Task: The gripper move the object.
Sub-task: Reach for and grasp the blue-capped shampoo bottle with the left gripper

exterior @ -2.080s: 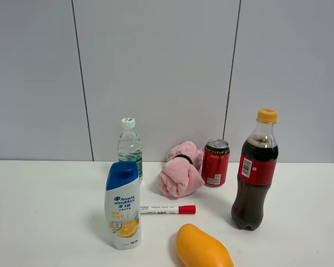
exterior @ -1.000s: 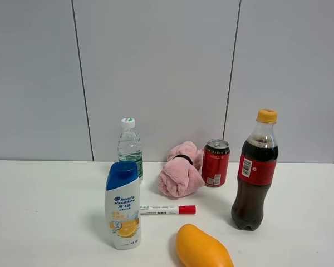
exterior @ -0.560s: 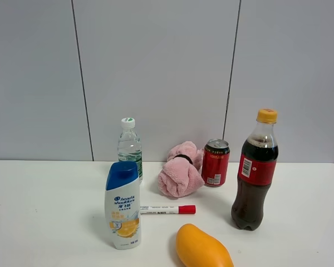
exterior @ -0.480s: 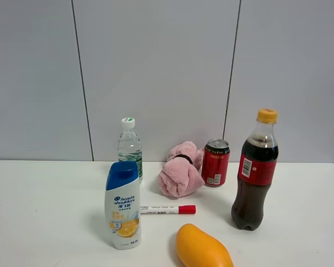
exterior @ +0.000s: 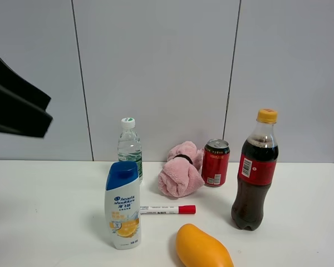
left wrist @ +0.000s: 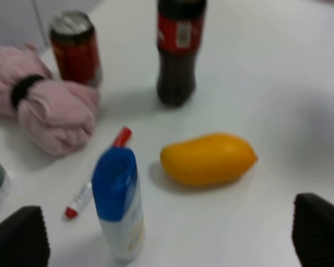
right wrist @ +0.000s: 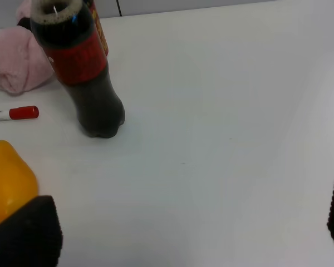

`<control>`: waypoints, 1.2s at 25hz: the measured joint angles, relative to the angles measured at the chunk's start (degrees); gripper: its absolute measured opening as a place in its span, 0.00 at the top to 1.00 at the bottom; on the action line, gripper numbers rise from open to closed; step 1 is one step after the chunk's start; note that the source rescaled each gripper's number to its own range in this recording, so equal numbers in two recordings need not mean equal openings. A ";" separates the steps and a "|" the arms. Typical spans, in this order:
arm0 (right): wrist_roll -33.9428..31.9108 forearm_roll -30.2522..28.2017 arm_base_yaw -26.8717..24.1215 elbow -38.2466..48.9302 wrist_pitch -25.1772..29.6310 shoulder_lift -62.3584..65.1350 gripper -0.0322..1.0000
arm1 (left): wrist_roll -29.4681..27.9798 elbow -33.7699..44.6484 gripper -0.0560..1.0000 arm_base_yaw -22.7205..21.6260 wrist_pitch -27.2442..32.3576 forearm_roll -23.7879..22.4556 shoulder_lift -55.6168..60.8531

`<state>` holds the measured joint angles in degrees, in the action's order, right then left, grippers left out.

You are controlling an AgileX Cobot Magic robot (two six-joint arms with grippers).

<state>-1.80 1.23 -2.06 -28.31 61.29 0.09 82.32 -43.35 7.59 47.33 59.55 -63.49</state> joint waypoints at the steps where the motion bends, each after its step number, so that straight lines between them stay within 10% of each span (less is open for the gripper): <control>1: 0.00 0.00 0.00 0.00 0.00 0.00 0.00 | 0.00 0.00 0.00 1.81 -2.74 -1.72 -1.09; 7: 0.00 0.00 0.00 0.00 0.00 0.00 0.00 | -9.55 0.00 0.00 10.23 -16.85 -8.54 -7.14; 17: 0.00 0.00 0.00 0.00 0.00 0.00 0.00 | -30.61 0.00 0.00 16.00 -20.12 -28.47 -10.21; 24: 0.00 0.00 0.00 0.00 0.00 0.00 0.00 | -59.33 4.27 0.00 23.12 -36.73 -53.83 -10.21; 30: 0.00 0.00 0.00 0.00 0.00 0.00 0.00 | -73.04 8.07 0.00 24.36 -50.57 -60.05 -10.59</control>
<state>-1.80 1.23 -2.06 -28.31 61.29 0.09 9.28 -35.28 31.95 -3.24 -0.51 -74.08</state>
